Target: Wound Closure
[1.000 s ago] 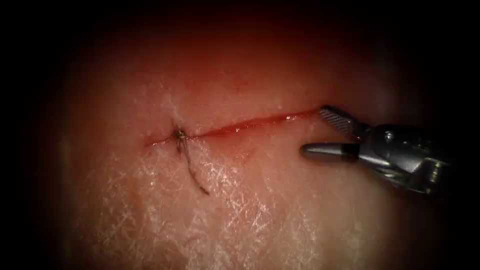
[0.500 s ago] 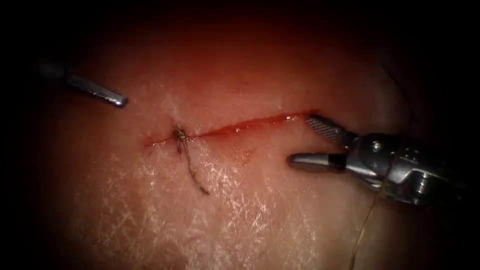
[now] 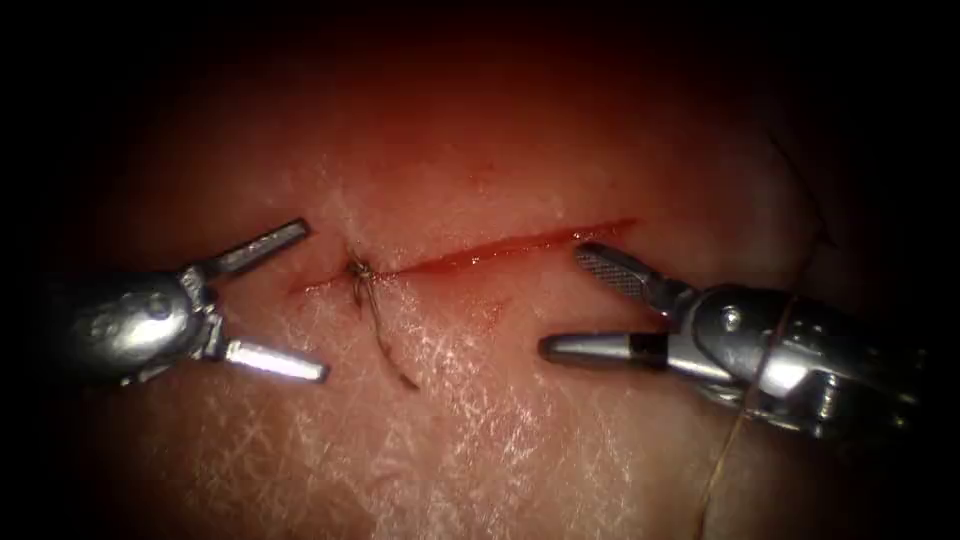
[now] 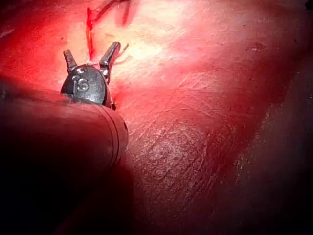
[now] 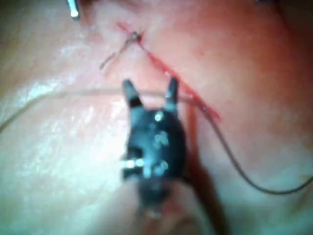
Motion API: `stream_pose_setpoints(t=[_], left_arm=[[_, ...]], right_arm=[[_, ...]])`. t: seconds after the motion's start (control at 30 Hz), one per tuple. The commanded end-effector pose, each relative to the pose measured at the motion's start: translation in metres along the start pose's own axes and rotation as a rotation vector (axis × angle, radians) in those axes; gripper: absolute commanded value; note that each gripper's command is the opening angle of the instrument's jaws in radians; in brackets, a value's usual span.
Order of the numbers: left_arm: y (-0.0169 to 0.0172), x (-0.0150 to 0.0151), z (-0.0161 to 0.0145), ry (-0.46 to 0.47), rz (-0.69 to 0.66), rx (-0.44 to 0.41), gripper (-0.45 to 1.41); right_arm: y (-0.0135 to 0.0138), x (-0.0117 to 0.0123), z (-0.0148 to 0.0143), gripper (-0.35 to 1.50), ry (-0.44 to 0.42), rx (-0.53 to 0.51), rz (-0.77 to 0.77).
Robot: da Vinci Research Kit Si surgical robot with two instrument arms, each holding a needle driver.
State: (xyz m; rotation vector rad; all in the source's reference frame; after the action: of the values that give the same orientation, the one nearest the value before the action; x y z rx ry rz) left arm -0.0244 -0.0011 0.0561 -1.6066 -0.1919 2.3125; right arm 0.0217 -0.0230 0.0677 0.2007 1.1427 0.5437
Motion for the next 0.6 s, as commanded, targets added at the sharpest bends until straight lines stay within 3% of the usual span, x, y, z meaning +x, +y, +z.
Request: stream_pose_setpoints(t=[0.03, 0.2, 0.37, 0.6], left_arm=[[0.0007, -0.0010, 0.0011, -0.011, 0.019, -0.003, 0.66], [0.0023, -0.0024, 0.0031, -0.067, 0.102, 0.031, 0.56], [0.0036, -0.0030, 0.0047, -0.201, 0.263, 0.062, 0.54], [0.0038, -0.0029, 0.0050, -0.259, 0.350, 0.085, 0.50]], right_arm=[[-0.0006, -0.0005, 0.0009, 1.20, 0.004, 0.017, -0.017], [-0.0006, -0.0006, 0.0010, 1.11, 0.013, 0.053, -0.050], [-0.0003, -0.0010, 0.0010, 1.11, 0.011, 0.044, -0.061], [-0.0003, -0.0012, 0.0013, 1.11, 0.010, 0.039, -0.063]])
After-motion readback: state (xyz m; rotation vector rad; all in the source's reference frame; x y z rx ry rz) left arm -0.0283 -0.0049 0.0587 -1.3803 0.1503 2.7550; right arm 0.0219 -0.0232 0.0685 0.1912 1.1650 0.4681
